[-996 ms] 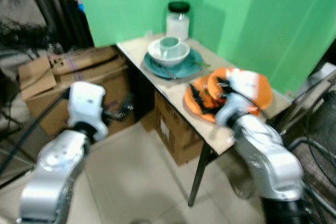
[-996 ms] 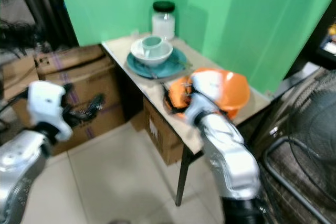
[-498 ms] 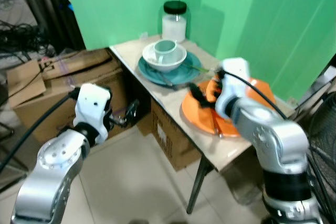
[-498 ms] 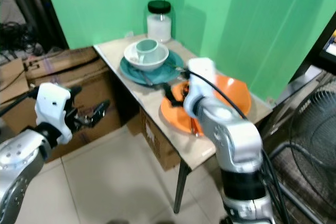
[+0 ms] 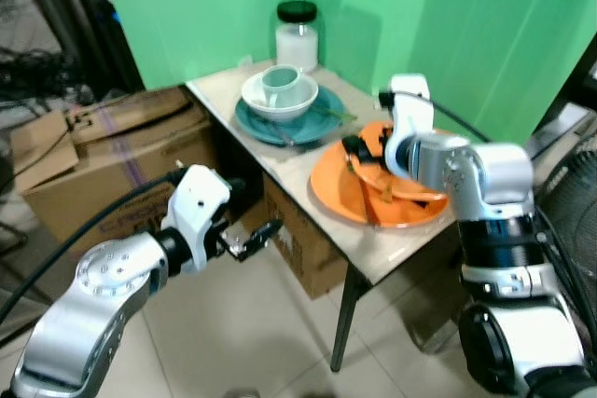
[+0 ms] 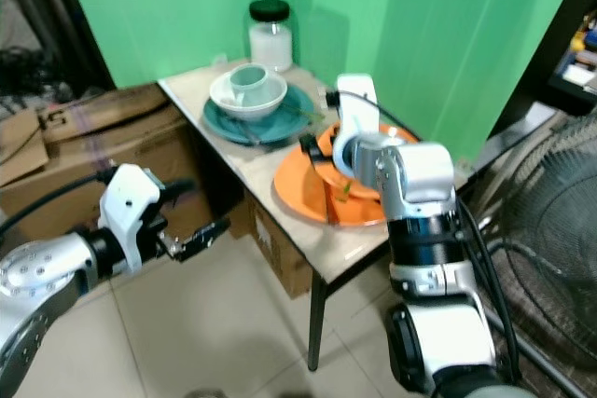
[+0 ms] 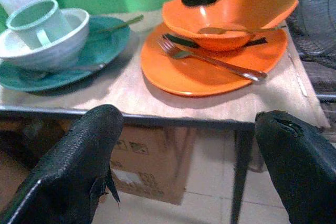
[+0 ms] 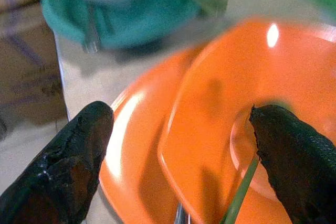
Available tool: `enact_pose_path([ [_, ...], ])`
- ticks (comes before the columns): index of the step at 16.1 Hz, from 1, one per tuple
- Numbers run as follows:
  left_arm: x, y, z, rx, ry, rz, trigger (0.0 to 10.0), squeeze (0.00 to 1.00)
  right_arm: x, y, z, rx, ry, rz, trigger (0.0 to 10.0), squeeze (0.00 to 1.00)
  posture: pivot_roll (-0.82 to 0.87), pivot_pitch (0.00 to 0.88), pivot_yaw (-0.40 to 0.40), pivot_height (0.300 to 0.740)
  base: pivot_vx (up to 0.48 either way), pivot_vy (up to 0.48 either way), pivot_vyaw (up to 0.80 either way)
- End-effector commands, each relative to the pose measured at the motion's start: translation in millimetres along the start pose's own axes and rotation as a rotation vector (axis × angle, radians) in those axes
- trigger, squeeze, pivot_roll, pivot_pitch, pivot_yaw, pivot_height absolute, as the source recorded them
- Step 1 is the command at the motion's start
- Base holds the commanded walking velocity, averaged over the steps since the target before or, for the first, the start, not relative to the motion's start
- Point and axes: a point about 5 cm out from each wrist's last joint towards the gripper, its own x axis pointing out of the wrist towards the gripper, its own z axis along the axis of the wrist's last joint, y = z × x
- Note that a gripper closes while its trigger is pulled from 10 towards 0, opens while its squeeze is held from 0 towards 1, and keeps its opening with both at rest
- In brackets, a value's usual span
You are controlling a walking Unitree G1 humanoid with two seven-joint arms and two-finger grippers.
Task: Setting the table
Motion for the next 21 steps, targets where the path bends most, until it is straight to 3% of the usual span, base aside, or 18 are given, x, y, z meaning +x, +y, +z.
enact_pose_path([
  [1,-1.1,-4.3,1,-0.019,0.007,-0.059,10.0,0.0,2.6,-2.1,3,-0.017,0.016,-0.007,10.0,0.0,0.18,0.0,0.019,0.74,0.0,0.0,0.0],
  [5,-2.5,-9.2,0,-0.022,0.025,-0.119,10.0,0.0,17.7,-11.4,0,-0.009,0.076,-0.075,10.0,0.0,0.18,0.0,0.017,0.74,0.0,0.0,0.0],
  [6,-2.8,-9.1,0,-0.023,0.028,-0.122,10.0,0.0,20.9,-14.7,0,0.013,0.077,-0.093,8.4,0.0,0.18,0.0,0.016,0.74,0.0,0.0,0.0],
  [7,-2.6,-7.3,0,-0.023,0.031,-0.125,10.0,0.0,23.4,-18.0,1,0.031,0.073,-0.11,5.6,0.0,0.18,0.0,0.014,0.74,0.0,0.0,0.0],
  [8,-2.3,-5.6,0,-0.023,0.032,-0.124,10.0,0.0,24.6,-19.3,1,0.043,0.073,-0.114,3.8,0.0,0.18,0.0,0.014,0.74,0.0,0.0,0.0],
  [9,-2.2,-4.8,1,-0.023,0.033,-0.124,10.0,0.0,25.2,-20.0,1,0.05,0.074,-0.114,3.3,0.0,0.18,0.0,0.013,0.74,0.0,0.0,0.0],
  [11,-2.5,-5.5,0,-0.024,0.033,-0.125,10.0,0.0,26.1,-28.3,3,0.097,0.07,-0.124,1.3,0.0,0.18,0.0,0.011,0.74,0.0,0.0,0.0],
  [12,-2.8,-6.0,0,-0.024,0.033,-0.126,10.0,0.0,25.8,-31.5,4,0.109,0.068,-0.126,1.8,0.0,0.18,0.0,0.01,0.74,0.0,0.0,0.0],
  [13,-3.0,-6.2,0,-0.024,0.033,-0.127,10.0,0.0,25.5,-32.7,5,0.122,0.061,-0.114,4.3,0.0,0.18,0.0,0.01,0.74,0.0,0.0,0.0],
  [14,-3.3,-6.4,0,-0.024,0.034,-0.128,10.0,0.0,24.8,-33.6,7,0.14,0.056,-0.096,4.9,0.0,0.18,0.0,0.01,0.74,0.0,0.0,0.0],
  [15,-5.8,-2.8,3,0.113,0.102,-0.119,10.0,0.0,21.3,-35.3,13,0.164,0.044,-0.071,10.0,0.0,0.17,0.0,0.012,0.74,0.0,0.0,0.0],
  [16,-7.0,-3.3,2,0.173,0.157,-0.114,10.0,0.0,19.8,-36.5,14,0.172,0.04,-0.067,10.0,0.0,0.17,0.0,0.013,0.74,0.0,0.0,0.0],
  [18,-6.0,-7.2,-2,0.171,0.173,-0.12,10.0,0.0,16.9,-40.7,18,0.179,0.031,-0.07,10.0,0.0,0.17,0.0,0.015,0.74,0.0,0.0,0.0],
  [20,1.5,-10.3,12,0.044,0.014,-0.151,10.0,0.0,17.8,-48.4,11,0.132,0.069,-0.125,10.0,0.0,0.17,0.0,0.016,0.74,0.0,0.0,0.0],
  [21,3.1,-12.2,17,0.051,0.009,-0.154,10.0,0.0,19.8,-50.2,7,0.124,0.084,-0.142,10.0,0.0,0.17,0.0,0.016,0.74,0.0,0.0,0.0],
])
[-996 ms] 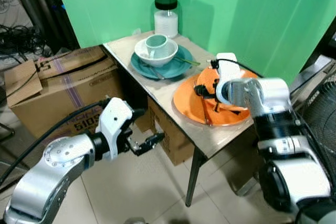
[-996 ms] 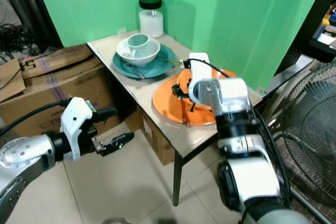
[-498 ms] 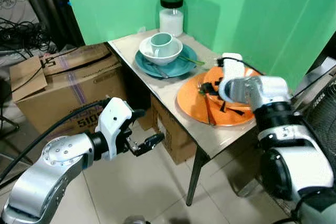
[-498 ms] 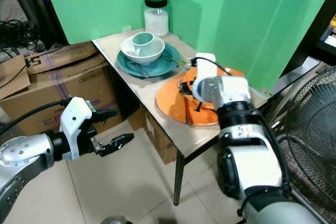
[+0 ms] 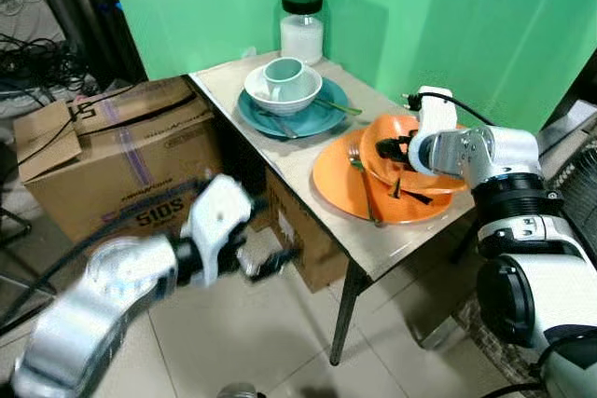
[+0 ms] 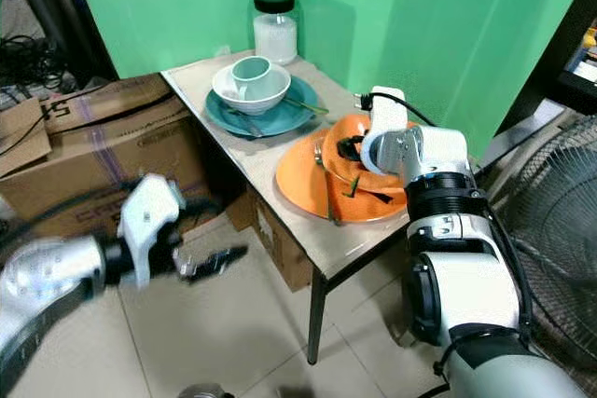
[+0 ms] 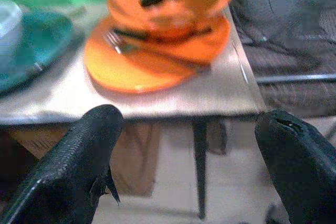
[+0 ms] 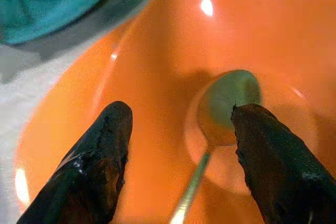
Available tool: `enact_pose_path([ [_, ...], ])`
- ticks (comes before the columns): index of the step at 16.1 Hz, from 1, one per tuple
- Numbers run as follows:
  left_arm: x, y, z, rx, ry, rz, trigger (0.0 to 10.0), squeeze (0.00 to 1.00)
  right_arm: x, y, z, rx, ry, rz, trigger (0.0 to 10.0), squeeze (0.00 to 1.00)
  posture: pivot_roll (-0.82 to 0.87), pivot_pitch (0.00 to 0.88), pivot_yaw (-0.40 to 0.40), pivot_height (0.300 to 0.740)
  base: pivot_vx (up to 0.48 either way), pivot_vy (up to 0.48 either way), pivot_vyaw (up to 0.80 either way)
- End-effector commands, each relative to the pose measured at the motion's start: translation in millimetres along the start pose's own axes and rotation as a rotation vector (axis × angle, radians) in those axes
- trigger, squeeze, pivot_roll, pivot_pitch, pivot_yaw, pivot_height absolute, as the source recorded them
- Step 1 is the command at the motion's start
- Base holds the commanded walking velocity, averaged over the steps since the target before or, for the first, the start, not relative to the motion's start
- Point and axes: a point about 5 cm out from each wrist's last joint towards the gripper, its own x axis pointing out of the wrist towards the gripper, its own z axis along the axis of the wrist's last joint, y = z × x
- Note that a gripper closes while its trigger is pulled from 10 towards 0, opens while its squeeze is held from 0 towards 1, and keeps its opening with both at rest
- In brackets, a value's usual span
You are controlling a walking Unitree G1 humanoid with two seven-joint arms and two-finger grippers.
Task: Setting the table
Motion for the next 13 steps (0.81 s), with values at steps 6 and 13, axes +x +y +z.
enact_pose_path([
  [6,-8.7,-3.2,-14,-0.027,0.0,0.019,10.0,0.0,6.2,-3.4,-11,-0.058,0.054,-0.039,4.0,0.0,0.17,0.0,0.009,0.74,0.0,0.0,0.0],
  [13,-5.8,16.1,-30,0.035,0.075,0.068,10.0,0.0,11.6,-8.3,-20,-0.089,0.097,-0.054,0.0,0.0,0.17,0.0,-0.01,0.74,0.0,0.0,0.0],
])
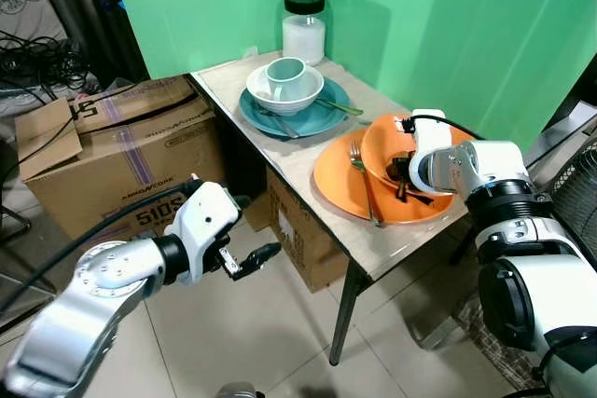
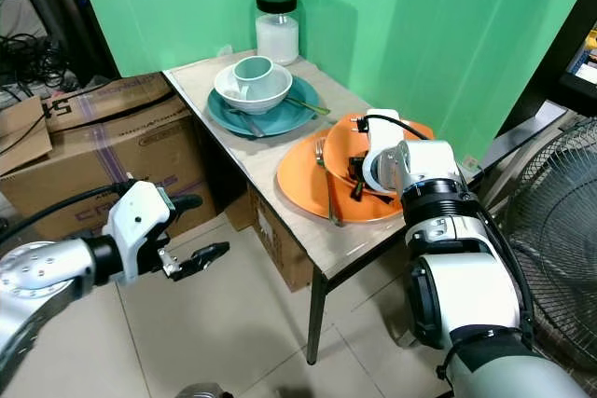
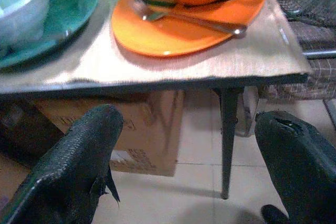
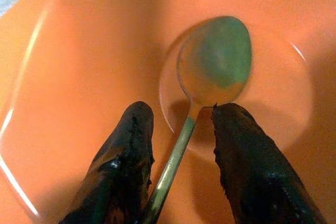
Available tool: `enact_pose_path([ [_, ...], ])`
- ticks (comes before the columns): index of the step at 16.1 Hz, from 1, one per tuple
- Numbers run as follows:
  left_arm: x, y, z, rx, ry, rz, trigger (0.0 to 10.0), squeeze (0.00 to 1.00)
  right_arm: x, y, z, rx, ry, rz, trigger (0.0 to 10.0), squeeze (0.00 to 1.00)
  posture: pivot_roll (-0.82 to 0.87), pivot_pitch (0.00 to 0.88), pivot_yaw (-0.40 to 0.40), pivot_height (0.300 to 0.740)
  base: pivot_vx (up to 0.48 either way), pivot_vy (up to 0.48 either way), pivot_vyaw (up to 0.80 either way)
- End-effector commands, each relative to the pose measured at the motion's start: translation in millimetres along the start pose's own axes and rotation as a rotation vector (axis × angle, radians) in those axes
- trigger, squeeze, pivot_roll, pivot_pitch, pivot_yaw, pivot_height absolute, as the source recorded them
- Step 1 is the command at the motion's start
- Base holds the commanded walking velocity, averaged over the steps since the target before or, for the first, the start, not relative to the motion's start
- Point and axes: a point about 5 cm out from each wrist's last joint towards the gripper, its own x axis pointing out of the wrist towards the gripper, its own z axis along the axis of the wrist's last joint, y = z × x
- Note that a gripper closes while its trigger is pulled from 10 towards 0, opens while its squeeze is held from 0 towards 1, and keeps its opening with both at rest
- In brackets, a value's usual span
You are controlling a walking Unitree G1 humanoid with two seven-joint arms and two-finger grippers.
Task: Setting the table
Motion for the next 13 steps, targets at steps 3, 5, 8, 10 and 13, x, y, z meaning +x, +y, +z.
enact_pose_path([
  [3,7.5,1.9,7,-0.078,-0.046,-0.014,10.0,0.0,0.4,-1.1,2,-0.013,0.002,-0.004,0.0,0.0,0.17,0.0,-0.013,0.74,0.0,0.0,0.0],
  [5,11.7,8.9,9,-0.132,-0.077,0.018,10.0,0.0,1.1,-1.2,1,-0.017,0.004,-0.002,0.0,0.0,0.17,0.0,-0.015,0.74,0.0,0.0,0.0],
  [8,12.6,9.9,9,-0.14,-0.075,-0.003,10.0,0.0,0.7,-0.1,4,-0.025,-0.002,0.003,0.0,0.0,0.17,0.0,-0.02,0.74,0.0,0.0,0.0],
  [10,12.8,8.6,9,-0.133,-0.065,-0.022,10.0,0.0,0.3,1.6,6,-0.034,-0.006,0.01,0.0,0.0,0.18,0.0,-0.021,0.74,0.0,0.0,0.0],
  [13,14.3,8.8,9,-0.134,-0.069,-0.019,10.0,0.0,0.2,3.2,8,-0.04,-0.008,0.019,0.0,0.0,0.18,0.0,-0.023,0.74,0.0,0.0,0.0],
])
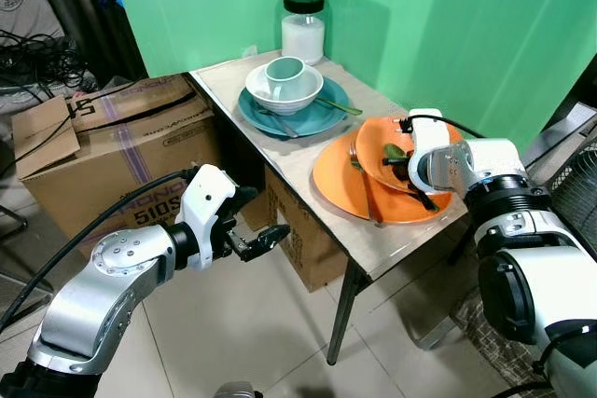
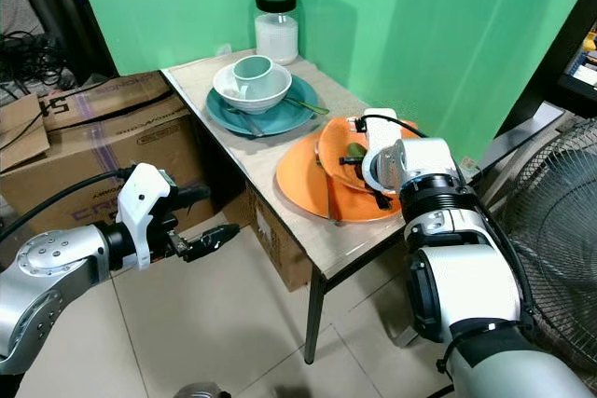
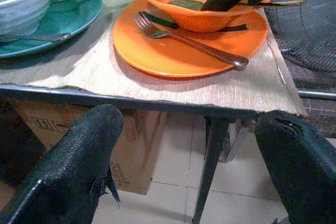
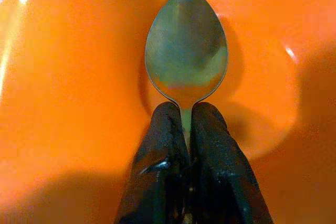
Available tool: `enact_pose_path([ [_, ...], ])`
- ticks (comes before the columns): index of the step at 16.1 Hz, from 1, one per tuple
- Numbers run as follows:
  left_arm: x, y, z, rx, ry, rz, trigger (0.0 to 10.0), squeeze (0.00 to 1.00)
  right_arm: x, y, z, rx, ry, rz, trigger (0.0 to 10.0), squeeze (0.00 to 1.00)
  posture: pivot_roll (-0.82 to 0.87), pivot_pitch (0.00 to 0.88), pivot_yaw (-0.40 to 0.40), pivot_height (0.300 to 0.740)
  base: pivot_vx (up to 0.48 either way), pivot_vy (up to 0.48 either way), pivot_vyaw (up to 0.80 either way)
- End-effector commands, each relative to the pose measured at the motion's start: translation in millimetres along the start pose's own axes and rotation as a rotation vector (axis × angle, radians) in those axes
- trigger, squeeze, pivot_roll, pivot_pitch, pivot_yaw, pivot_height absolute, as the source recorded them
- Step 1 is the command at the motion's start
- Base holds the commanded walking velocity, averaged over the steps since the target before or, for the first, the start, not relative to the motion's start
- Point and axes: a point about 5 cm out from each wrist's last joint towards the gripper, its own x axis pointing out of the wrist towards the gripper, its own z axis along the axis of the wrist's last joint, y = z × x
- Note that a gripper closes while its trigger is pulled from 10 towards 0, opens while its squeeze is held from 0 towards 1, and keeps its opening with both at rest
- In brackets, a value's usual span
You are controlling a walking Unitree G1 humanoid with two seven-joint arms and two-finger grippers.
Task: Setting the table
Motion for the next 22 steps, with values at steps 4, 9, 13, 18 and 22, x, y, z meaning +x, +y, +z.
enact_pose_path([
  [4,2.4,-0.2,1,0.022,0.003,-0.015,10.0,0.0,-4.4,3.4,11,-0.017,-0.034,0.024,0.0,0.0,0.17,0.0,-0.024,0.74,0.0,0.0,0.0],
  [9,2.7,5.1,10,0.054,-0.047,0.052,10.0,0.0,-46.4,-4.3,52,0.02,-0.305,0.119,0.0,0.0,0.17,0.0,-0.026,0.74,0.0,0.0,0.0],
  [13,7.3,7.3,28,0.08,-0.117,0.166,10.0,0.0,-90.7,-7.0,42,-0.008,-0.606,0.227,0.0,0.0,0.15,0.0,-0.001,0.74,0.0,0.0,0.0],
  [18,3.0,6.6,31,0.062,-0.164,0.389,10.0,0.0,-132.2,4.2,-10,-0.038,-0.857,0.196,10.0,0.0,0.14,0.0,0.018,0.74,0.0,0.0,0.0],
  [22,6.2,-0.5,27,0.057,-0.156,0.422,10.0,0.0,-125.0,4.0,-44,0.032,-0.867,0.048,10.0,0.0,0.15,0.0,0.011,0.74,0.0,0.0,-0.47],
])
